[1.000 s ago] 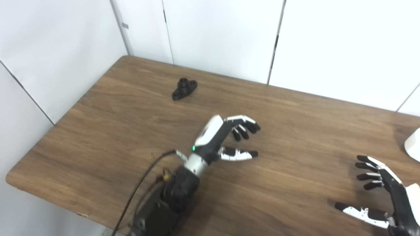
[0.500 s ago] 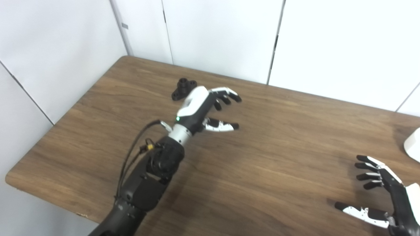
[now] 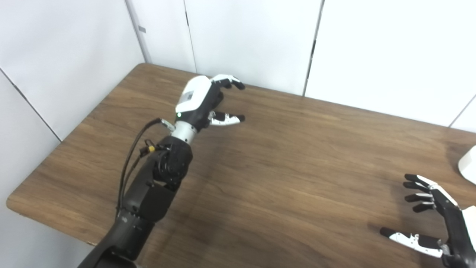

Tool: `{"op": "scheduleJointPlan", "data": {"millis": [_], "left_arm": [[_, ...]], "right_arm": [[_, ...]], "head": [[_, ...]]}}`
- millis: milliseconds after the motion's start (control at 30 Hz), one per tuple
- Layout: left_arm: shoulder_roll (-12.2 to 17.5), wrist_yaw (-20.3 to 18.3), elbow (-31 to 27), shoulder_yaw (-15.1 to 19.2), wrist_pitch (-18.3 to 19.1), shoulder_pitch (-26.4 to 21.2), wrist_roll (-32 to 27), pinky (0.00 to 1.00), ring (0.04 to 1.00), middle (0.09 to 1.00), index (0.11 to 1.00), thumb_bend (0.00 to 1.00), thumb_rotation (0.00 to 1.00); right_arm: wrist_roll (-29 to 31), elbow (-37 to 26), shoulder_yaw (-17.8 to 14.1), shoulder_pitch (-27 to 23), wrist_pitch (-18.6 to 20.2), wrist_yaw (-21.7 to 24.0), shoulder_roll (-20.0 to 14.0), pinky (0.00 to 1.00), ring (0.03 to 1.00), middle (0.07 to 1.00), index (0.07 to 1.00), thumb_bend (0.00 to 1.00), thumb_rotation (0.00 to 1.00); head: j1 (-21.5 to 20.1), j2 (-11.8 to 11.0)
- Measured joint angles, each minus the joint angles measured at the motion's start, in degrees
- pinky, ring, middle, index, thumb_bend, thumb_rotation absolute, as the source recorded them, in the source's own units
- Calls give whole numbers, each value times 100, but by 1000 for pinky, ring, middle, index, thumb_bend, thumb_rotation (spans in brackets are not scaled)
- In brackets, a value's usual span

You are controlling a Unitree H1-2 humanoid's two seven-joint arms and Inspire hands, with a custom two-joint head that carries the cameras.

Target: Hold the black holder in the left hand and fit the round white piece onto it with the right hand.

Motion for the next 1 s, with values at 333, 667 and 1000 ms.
{"op": "scheduleJointPlan", "data": {"millis": [333, 667, 1000], "left_arm": [[95, 376, 78, 176, 235, -124, 284, 653, 841, 852, 701, 838, 97], [230, 456, 297, 53, 947, -300, 717, 706, 959, 950, 706, 914, 260], [368, 285, 737, -215, 1534, -399, 904, 842, 1000, 999, 709, 989, 327]], "right_arm": [[-8, -41, -13, 10, 11, 1, 0, 501, 613, 725, 764, 833, 0], [-366, -169, -17, 18, 10, -27, -3, 486, 581, 701, 757, 826, 0], [-372, -216, -50, 55, 13, -26, 3, 485, 576, 697, 753, 826, 0]], "head": [[18, 0], [26, 9], [9, 9]]}}
